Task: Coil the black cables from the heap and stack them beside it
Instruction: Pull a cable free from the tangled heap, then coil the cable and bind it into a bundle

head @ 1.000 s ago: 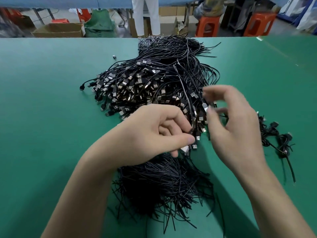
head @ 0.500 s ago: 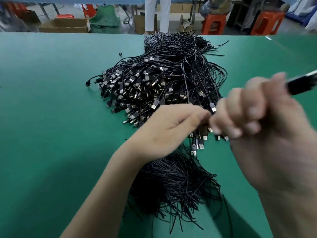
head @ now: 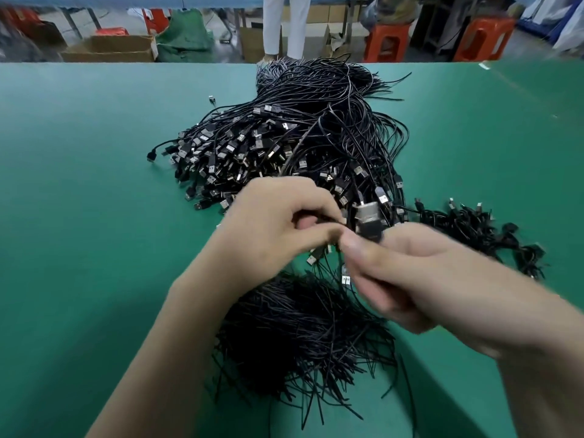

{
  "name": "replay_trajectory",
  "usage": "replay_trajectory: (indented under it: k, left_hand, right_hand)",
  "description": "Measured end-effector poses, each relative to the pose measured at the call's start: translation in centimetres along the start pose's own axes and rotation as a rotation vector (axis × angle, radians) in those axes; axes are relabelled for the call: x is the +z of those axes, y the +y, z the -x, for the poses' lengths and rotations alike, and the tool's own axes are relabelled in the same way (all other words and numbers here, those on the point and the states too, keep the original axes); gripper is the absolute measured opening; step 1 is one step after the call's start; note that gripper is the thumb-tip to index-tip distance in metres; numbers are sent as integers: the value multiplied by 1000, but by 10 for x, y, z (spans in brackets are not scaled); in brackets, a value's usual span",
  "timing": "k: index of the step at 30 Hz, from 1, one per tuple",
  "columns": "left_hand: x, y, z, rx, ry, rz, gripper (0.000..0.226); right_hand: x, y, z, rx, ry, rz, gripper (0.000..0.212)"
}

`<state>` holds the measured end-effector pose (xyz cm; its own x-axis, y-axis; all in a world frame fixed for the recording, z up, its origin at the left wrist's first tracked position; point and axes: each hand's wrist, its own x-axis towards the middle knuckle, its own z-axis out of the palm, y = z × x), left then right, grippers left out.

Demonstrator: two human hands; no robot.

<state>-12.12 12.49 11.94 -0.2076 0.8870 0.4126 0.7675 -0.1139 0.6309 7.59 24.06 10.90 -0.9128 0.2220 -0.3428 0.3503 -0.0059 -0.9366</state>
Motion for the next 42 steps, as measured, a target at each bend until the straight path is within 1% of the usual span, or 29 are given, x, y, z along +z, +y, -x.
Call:
replay_trajectory:
  k: [1, 2, 4, 5, 7, 9, 11, 12, 14, 15, 17, 18, 19, 20, 22, 23, 24, 25, 26, 28, 29, 30, 31, 32, 34, 36, 37, 39, 42]
  left_hand:
    - [-5, 0, 0, 10, 44, -80, 16]
    - [-8, 2, 0, 26, 77, -169, 17]
    - [-9, 9, 0, 38, 91, -304, 20]
    - [-8, 12, 0, 31, 91, -332, 20]
    - [-7, 17, 2, 9, 116, -315, 17]
    - [-6, 26, 4, 10, 182, -216, 14]
    - [3, 41, 6, 29, 203, -93, 14]
    - [11, 48, 6, 23, 176, -35, 17]
    - [25, 56, 7, -52, 63, 58, 24]
    - [31, 54, 6, -112, -8, 92, 20]
    - [36, 41, 5, -218, -171, 116, 3]
    - [36, 35, 5, -239, -250, 120, 13]
    - [36, 29, 6, -248, -331, 140, 22]
    - [36, 25, 7, -260, -399, 165, 28]
    - [38, 20, 7, -274, -408, 185, 31]
    - [38, 16, 6, -281, -362, 166, 33]
    - [36, 12, 5, -287, -295, 139, 36]
    - [34, 9, 3, -281, -223, 128, 41]
    - [30, 7, 2, -269, -160, 138, 45]
    - [24, 5, 0, -256, -52, 194, 47]
    - [22, 6, 0, -263, -11, 224, 45]
    - [21, 7, 1, -278, 18, 239, 42]
    - [22, 9, 1, -289, 36, 235, 40]
    - [24, 11, 1, -294, 50, 199, 39]
    - [27, 16, 2, -270, 82, 26, 36]
    - [29, 22, 3, -242, 129, -103, 33]
    - [30, 24, 3, -227, 152, -108, 31]
    - [33, 30, 5, -176, 166, -63, 28]
    - [40, 35, 5, -59, 50, -57, 26]
  right_hand:
    - [12, 5, 1, -84, 13, 117, 60]
    - [16, -14, -18, -51, 31, 137, 59]
    - [15, -17, -30, -22, 3, 127, 55]
    - [14, -12, -33, -47, -8, 55, 55]
    - [14, -6, -34, -117, 41, -121, 56]
    - [10, -9, -39, -158, 30, -341, 62]
    - [9, -7, -45, -231, 54, -591, 62]
    - [8, -5, -47, -265, 83, -717, 60]
    - [6, -8, -47, -304, 152, -865, 60]
    - [3, -11, -46, -341, 192, -919, 60]
    - [-3, -18, -41, -469, 310, -1053, 56]
    - [-8, -21, -37, -542, 352, -1113, 53]
    - [-13, -24, -30, -599, 343, -1165, 51]
    - [-18, -26, -23, -636, 251, -1216, 49]
    - [-23, -33, -10, -606, -91, -1260, 44]
    - [-25, -35, -5, -554, -246, -1216, 43]
    - [-25, -37, -1, -500, -346, -1121, 44]
    - [-24, -36, 2, -450, -378, -983, 44]
    - [-22, -33, 3, -401, -352, -794, 44]
    - [-13, -25, -2, -303, -163, -349, 45]
    - [-7, -22, -6, -252, -60, -184, 47]
    - [-2, -20, -12, -210, 15, -86, 48]
    - [3, -18, -17, -180, 64, -56, 49]
    - [7, -15, -22, -164, 100, -69, 48]
    - [11, -13, -30, -151, 172, -101, 46]
    - [11, -10, -36, -174, 228, -177, 48]
    - [12, -9, -39, -194, 243, -269, 50]
    - [15, -8, -46, -230, 289, -543, 54]
    - [12, -9, -51, -332, 367, -922, 56]
